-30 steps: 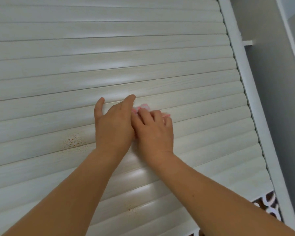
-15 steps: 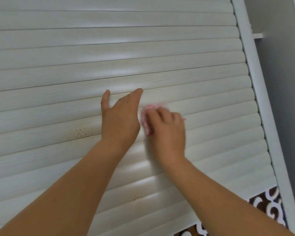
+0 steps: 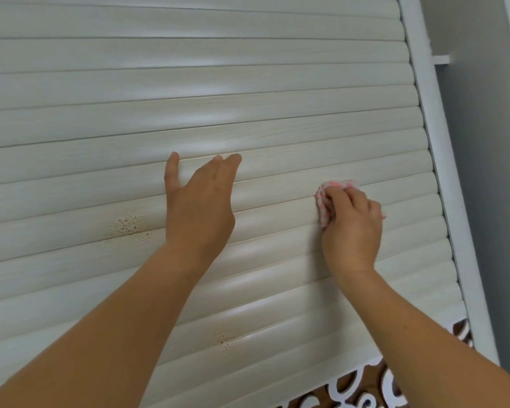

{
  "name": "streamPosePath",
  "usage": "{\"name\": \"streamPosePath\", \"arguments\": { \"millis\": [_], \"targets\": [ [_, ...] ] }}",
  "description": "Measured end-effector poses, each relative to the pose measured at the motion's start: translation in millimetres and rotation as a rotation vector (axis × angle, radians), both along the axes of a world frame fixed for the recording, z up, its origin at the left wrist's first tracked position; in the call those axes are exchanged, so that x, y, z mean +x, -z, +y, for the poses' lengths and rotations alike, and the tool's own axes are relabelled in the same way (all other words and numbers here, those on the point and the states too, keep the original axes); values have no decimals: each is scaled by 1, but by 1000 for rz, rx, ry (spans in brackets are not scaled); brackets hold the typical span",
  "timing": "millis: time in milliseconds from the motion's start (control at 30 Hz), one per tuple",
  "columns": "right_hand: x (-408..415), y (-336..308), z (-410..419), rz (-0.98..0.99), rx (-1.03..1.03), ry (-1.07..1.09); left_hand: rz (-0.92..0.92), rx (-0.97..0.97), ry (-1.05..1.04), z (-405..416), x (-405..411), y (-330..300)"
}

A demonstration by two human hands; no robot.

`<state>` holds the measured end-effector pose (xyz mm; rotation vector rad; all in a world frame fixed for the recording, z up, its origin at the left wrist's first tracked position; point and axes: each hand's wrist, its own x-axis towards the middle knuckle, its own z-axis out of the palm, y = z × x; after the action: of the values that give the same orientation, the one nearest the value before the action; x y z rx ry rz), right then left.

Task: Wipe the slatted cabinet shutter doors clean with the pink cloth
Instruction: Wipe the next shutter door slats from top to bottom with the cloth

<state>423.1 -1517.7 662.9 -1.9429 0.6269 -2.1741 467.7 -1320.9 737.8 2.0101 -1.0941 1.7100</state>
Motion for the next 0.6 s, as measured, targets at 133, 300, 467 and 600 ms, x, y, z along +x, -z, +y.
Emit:
{"name": "streamPosePath", "arguments": {
  "millis": [133, 300, 467, 600],
  "targets": [
    [11, 6, 40, 105, -270, -26, -80, -20, -4, -13, 0, 9],
    [3, 4, 12, 131, -490, -3, -187, 108, 27, -45, -6, 24],
    [-18, 9, -51, 133, -346, -42, -170, 71, -48, -69, -12, 32],
    [-38, 8, -103, 97, -80, -22, -179, 35, -152, -76, -17, 32]
  ]
}}
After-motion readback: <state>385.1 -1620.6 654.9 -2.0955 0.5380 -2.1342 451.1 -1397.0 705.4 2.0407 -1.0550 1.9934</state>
